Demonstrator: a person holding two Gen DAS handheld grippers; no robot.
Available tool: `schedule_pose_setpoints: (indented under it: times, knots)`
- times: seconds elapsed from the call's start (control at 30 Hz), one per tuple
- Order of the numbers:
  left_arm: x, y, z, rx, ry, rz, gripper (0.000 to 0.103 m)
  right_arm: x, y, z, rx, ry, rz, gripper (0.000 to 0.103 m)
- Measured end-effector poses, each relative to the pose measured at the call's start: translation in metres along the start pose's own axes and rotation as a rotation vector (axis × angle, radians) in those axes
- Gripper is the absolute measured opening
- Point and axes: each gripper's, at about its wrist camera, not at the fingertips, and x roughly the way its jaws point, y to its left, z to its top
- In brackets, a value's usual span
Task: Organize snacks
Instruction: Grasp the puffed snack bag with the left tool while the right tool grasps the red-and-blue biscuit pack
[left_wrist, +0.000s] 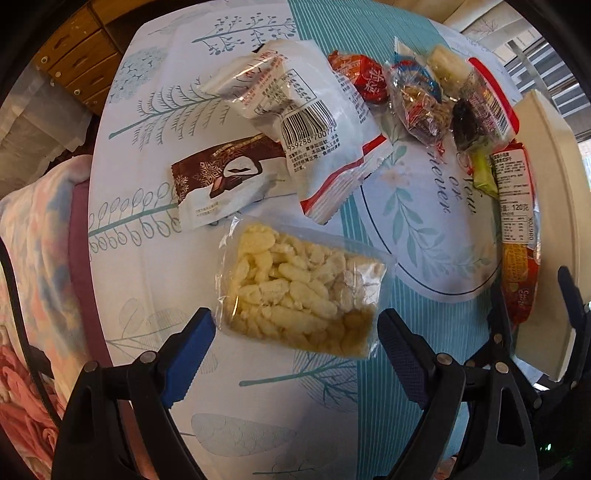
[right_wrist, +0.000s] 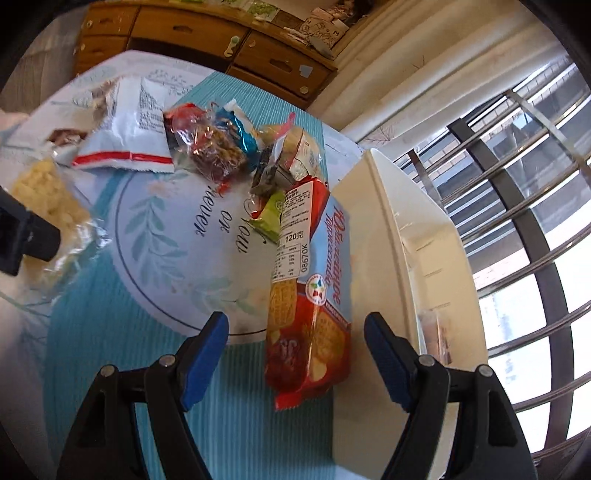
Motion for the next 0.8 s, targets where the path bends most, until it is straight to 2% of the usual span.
schedule_pose_setpoints:
  times: [0.23,0.57,0.63,0.8]
  knots:
    - [0.015,-0.013,0.009,0.007,0.015,0.033,0.094,0.024,0.005,0.005,-0.038,0.046,-0.011,0.065]
    - [0.041,-0.027,0.024,-0.005,0.022,0.05,0.103,0.038,0.0,0.011,-0.073,0.031,-0.048,0.062]
    - [0.044,-0.031,0.029,-0.007,0.016,0.05,0.103,0.043,-0.006,0.013,-0.063,0.037,-0.032,0.058]
    - [0.049,-0.041,0.041,-0.008,0.0,0.044,0.103,0.045,-0.008,0.015,-0.064,0.037,-0.014,0.057]
